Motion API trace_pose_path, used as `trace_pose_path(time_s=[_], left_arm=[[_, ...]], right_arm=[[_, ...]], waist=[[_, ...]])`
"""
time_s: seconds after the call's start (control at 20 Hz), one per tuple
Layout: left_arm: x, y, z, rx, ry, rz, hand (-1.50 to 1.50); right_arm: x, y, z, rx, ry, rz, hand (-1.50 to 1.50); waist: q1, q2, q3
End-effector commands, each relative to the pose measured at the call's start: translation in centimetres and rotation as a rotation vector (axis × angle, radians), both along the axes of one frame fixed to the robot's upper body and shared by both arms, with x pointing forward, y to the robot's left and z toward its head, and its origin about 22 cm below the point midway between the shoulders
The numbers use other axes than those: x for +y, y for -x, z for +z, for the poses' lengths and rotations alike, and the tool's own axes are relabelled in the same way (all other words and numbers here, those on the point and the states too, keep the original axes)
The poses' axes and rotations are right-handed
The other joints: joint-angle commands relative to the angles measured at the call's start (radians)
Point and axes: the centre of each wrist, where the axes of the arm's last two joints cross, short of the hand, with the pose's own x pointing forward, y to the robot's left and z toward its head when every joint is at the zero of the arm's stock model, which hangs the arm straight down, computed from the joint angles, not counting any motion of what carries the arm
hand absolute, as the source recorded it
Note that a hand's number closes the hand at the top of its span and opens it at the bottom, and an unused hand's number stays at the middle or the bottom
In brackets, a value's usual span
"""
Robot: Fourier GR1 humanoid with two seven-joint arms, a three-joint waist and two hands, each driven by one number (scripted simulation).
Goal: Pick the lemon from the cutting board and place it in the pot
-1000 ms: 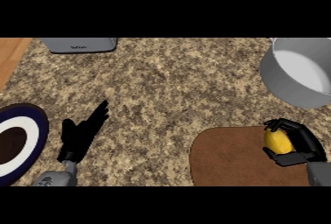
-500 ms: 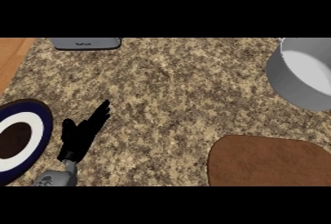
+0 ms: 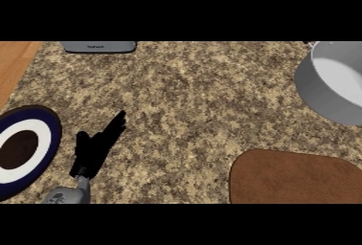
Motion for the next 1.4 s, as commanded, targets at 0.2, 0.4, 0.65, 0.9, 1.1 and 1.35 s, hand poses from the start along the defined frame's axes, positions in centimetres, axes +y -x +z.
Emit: trace_pose_path(time_s=[0.2, 0.4, 0.65, 0.9, 1.1, 1.35], left_arm=[[0.8, 0.8, -0.3, 0.003, -0.022, 0.005, 0.0], [1.5, 0.1, 0.5, -0.01, -0.012, 0.008, 0.0], [-1.4, -0.5, 0.9, -0.015, 0.003, -0.015, 0.0], [0.2, 0.5, 1.0, 0.015, -0.01, -0.029, 0.0], [-1.8, -0.5, 0.9, -0.014, -0.013, -0.014, 0.0], [-1.3, -0.7, 0.1, -0.003, 0.001, -0.042, 0.0]], right_arm=[[0.8, -5.1, 4.6, 0.033, 0.166, -0.023, 1.5], [1.5, -9.2, 9.8, 0.06, 0.211, -0.045, 1.5], [3.5, -13.8, 13.3, 0.136, 0.261, -0.03, 1.5], [5.1, -16.9, 15.7, 0.27, 0.305, -0.012, 1.5], [6.3, -19.4, 16.3, 0.353, 0.352, -0.004, 1.5], [8.7, -21.6, 15.0, 0.487, 0.513, -0.037, 1.5]], waist=[[-0.005, -0.005, -0.004], [0.001, -0.005, -0.004], [0.016, 0.0, -0.002], [0.027, 0.002, -0.001], [0.033, 0.007, 0.0], [0.045, 0.013, 0.0]])
